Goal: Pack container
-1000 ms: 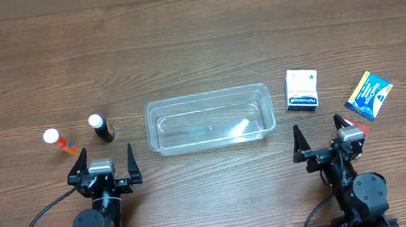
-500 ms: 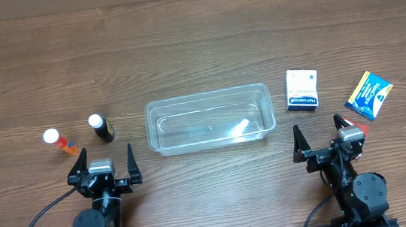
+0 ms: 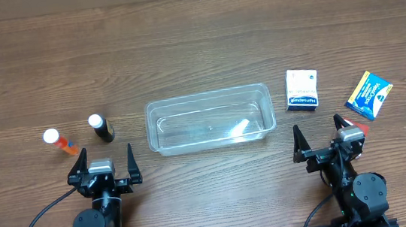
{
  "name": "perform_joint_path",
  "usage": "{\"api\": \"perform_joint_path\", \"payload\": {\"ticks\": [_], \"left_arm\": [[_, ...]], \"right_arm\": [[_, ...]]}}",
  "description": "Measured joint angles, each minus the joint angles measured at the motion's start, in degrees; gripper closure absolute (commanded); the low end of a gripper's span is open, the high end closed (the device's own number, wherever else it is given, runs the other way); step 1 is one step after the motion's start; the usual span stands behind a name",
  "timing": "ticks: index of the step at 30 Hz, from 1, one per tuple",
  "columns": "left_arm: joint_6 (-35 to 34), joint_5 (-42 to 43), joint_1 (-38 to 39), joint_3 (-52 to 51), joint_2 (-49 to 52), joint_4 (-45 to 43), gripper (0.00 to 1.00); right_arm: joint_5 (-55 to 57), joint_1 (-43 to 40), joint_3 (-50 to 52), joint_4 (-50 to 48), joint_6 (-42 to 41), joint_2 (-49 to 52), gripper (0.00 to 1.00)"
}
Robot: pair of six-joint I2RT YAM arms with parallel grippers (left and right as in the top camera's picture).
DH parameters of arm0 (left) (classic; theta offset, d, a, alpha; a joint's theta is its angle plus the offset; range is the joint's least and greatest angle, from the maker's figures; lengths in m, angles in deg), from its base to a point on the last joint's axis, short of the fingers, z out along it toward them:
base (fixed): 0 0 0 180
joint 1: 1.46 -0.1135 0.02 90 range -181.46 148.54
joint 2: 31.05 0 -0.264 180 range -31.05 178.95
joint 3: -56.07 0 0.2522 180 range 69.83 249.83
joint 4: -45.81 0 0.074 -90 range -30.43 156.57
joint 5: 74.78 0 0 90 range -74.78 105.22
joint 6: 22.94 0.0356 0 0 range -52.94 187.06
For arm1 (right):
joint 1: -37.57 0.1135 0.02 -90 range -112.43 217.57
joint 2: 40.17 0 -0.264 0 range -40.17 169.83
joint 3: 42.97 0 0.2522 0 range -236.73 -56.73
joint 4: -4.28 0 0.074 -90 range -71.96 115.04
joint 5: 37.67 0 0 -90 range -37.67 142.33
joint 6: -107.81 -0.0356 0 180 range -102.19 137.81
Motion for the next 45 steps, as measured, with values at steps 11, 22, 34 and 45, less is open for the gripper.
{"api": "perform_joint_path", "payload": {"ticks": [11, 22, 34, 45], "left_arm": [[0.0, 0.0, 0.0, 0.0, 0.0, 0.0, 0.0], [0.0, -0.02, 0.0, 0.0, 0.0, 0.0, 0.0], [-1.73, -0.02, 0.0, 0.11, 0.0, 0.52, 0.0], [-3.45, -0.02, 0.0, 13.11, 4.22, 14.23, 0.0]], "right_arm": [[0.0, -0.02, 0.0, 0.02, 0.0, 0.0, 0.0], [-0.22, -0.02, 0.0, 0.02, -0.02, 0.0, 0.0], [-1.77, -0.02, 0.0, 0.87, -7.63, 0.0, 0.0], [-2.03, -0.02, -10.49, 6.6, -10.14, 11.87, 0.0]]}}
